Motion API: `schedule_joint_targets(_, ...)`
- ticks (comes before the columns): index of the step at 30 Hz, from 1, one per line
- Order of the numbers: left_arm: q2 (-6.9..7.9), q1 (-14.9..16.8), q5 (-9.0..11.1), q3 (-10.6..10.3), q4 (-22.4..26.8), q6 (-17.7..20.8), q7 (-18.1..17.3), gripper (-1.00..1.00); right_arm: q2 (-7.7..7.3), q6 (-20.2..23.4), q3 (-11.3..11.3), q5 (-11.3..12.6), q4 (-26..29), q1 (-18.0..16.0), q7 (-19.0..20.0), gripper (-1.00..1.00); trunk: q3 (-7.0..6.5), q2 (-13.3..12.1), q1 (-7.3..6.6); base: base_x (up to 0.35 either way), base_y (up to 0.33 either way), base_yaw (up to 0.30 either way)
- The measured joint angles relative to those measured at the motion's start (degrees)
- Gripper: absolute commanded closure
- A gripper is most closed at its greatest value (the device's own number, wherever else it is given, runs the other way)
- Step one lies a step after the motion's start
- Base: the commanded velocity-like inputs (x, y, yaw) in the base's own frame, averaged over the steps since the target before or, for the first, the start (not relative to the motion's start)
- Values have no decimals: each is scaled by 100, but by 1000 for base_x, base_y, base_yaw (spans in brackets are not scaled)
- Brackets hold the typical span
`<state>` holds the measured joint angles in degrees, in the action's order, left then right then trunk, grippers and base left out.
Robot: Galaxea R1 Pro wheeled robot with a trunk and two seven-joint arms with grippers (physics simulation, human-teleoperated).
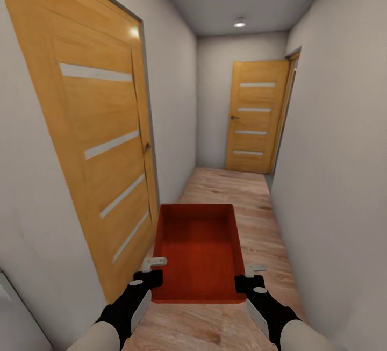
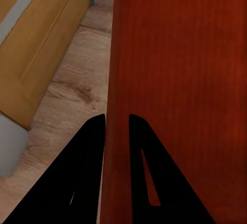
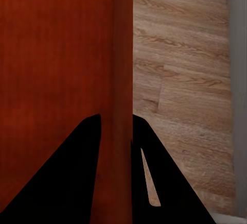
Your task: Move the two storage containers from the living room to the garage. In the garage, place one container on the floor and stack the other container on top of it (either order is fine).
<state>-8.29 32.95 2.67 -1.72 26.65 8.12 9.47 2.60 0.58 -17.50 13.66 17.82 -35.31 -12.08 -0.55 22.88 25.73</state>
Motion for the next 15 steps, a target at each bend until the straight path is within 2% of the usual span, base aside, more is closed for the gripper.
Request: schedule_joint_targets(15, 0, 0, -7, 3, 3, 0, -2, 100, 0, -7, -4, 8, -3, 0, -1, 100, 0, 0, 0, 323, 77, -4)
